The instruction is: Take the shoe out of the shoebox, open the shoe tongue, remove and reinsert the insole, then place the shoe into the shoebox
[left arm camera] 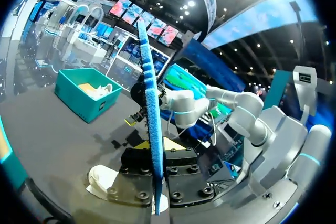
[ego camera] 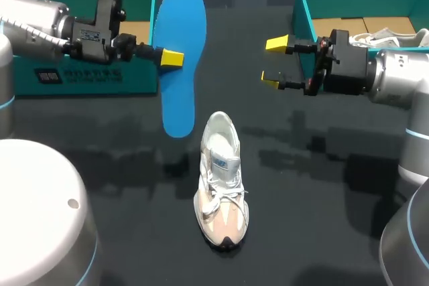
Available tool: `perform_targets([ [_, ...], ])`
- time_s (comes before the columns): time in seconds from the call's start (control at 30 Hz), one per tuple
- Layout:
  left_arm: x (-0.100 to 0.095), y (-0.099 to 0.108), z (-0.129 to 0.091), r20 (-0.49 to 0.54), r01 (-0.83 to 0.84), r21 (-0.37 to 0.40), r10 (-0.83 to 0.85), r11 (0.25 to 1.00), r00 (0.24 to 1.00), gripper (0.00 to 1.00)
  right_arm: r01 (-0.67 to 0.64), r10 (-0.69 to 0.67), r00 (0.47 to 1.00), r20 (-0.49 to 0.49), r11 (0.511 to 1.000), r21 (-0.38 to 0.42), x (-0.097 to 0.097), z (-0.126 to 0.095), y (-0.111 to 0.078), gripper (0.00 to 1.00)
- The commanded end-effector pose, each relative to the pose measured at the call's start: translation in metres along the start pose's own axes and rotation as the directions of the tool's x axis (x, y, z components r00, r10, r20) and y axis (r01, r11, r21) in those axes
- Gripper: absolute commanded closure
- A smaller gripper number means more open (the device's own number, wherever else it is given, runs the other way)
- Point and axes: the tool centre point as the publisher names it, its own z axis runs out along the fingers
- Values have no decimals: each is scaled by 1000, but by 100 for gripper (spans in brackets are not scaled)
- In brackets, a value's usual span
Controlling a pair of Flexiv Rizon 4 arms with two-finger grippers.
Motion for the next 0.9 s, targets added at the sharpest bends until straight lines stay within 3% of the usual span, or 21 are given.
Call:
perform_targets([
  [0.03, -9, 2, 7, -17, 318, -18, -319, 948, 948, 100, 0, 0, 1000, 1, 1000, 0, -1, 0, -1, 0],
  [0.4, -20, 16, 15, -33, 557, -15, -557, 830, 830, 100, 0, 0, 1000, 1, 1000, 0, -1, 0, -1, 0],
  [0.77, -27, 28, 17, -17, 639, 10, -639, 769, 769, 100, 0, 0, 1000, 1, 1000, 0, -1, 0, -1, 0],
  [0.9, -30, 32, 17, -20, 662, 8, -662, 750, 750, 100, 28, -29, 999, 41, 999, 31, 6, -2, -1, 0],
])
